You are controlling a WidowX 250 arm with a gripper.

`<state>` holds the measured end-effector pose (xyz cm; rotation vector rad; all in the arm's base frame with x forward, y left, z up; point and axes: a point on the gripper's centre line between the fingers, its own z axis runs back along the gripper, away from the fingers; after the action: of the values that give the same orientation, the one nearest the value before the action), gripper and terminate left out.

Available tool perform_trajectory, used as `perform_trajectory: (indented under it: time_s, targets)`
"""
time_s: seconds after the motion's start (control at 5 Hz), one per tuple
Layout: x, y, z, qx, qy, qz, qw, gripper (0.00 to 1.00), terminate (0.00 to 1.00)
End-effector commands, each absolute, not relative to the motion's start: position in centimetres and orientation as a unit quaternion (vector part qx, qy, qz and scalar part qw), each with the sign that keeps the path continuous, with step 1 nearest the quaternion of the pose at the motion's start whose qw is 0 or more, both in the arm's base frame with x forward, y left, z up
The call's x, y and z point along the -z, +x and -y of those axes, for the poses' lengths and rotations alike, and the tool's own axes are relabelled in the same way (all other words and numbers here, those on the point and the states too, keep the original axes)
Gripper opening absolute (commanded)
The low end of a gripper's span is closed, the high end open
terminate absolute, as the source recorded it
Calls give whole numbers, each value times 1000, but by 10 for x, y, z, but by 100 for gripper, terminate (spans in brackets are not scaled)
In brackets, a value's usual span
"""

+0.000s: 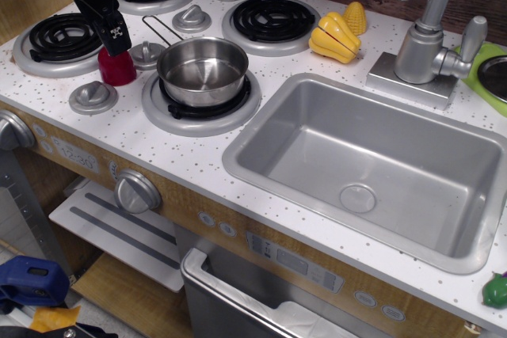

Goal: Put sweet potato in pan which is on stove

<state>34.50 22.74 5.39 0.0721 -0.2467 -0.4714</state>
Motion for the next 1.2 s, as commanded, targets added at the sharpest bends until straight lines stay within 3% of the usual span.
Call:
perform_trajectory:
  time_s: [0.0,1.0]
  targets:
    - [-54,345,-227,233,36,122,964,100,0]
    - [-21,354,-242,228,-32,145,962,100,0]
